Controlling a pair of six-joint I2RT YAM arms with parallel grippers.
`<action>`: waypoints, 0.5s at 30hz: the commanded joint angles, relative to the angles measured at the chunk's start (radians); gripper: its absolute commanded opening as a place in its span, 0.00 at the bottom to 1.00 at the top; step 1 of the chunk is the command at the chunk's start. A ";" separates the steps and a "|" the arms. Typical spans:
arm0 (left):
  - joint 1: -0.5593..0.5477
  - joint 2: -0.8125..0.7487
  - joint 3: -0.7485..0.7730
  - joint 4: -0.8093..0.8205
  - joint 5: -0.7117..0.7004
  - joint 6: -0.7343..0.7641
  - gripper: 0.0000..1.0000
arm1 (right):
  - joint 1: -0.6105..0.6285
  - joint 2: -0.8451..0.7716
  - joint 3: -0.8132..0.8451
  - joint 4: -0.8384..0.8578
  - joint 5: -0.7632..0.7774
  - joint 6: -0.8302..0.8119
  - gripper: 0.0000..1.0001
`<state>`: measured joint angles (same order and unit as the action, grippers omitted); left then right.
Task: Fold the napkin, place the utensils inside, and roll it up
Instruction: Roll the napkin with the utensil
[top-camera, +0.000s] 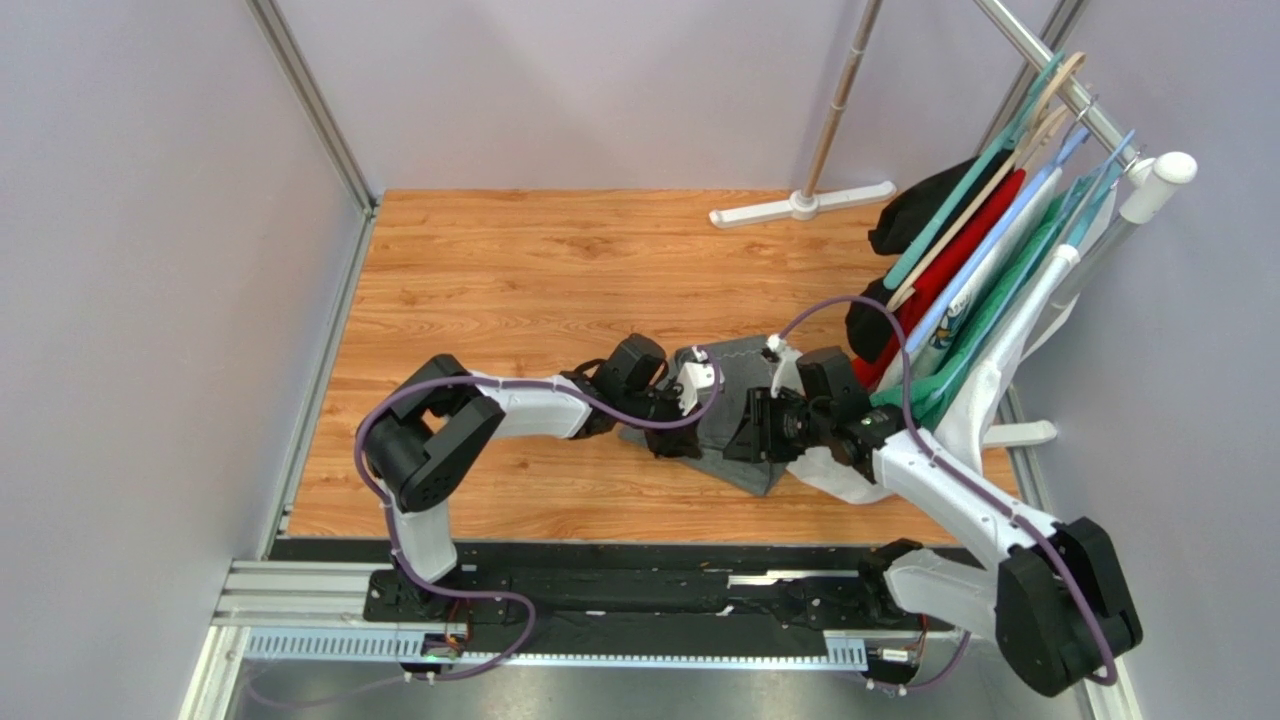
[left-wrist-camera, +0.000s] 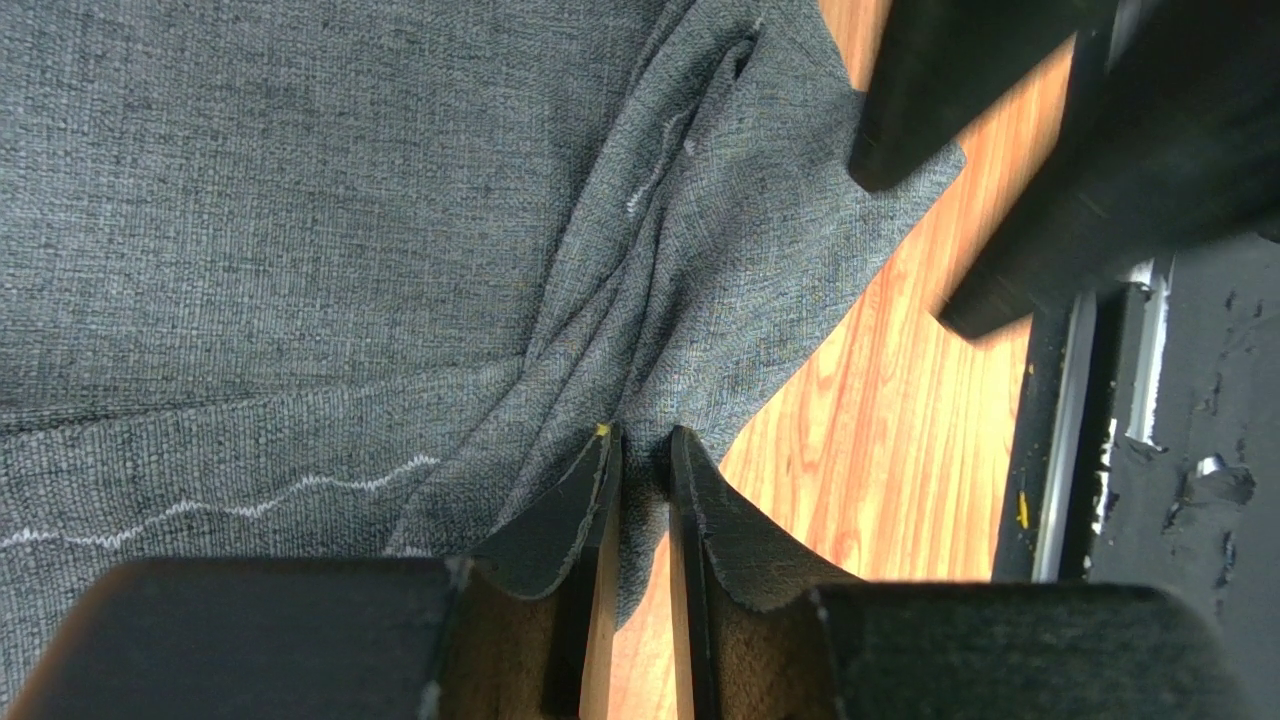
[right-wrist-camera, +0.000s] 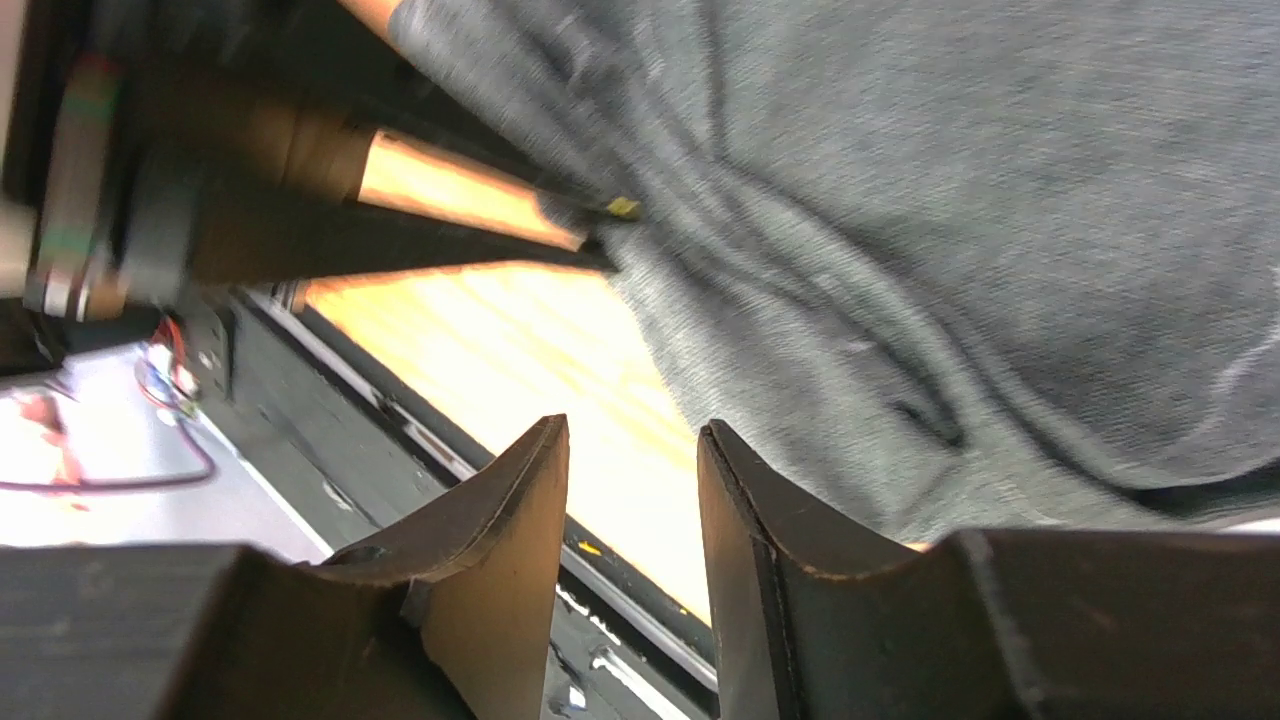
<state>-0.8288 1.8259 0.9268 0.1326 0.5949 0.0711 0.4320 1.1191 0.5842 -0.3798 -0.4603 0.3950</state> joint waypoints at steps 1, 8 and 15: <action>0.008 0.093 -0.016 -0.252 -0.050 0.007 0.23 | 0.118 -0.097 -0.017 0.078 0.150 -0.045 0.40; 0.048 0.139 0.006 -0.306 -0.046 -0.034 0.23 | 0.333 -0.139 -0.050 0.154 0.391 -0.110 0.39; 0.086 0.142 -0.002 -0.314 -0.060 -0.062 0.23 | 0.551 -0.036 -0.031 0.179 0.682 -0.206 0.38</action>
<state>-0.7673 1.8824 0.9913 0.0589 0.6914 -0.0036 0.8928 1.0206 0.5304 -0.2653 -0.0048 0.2893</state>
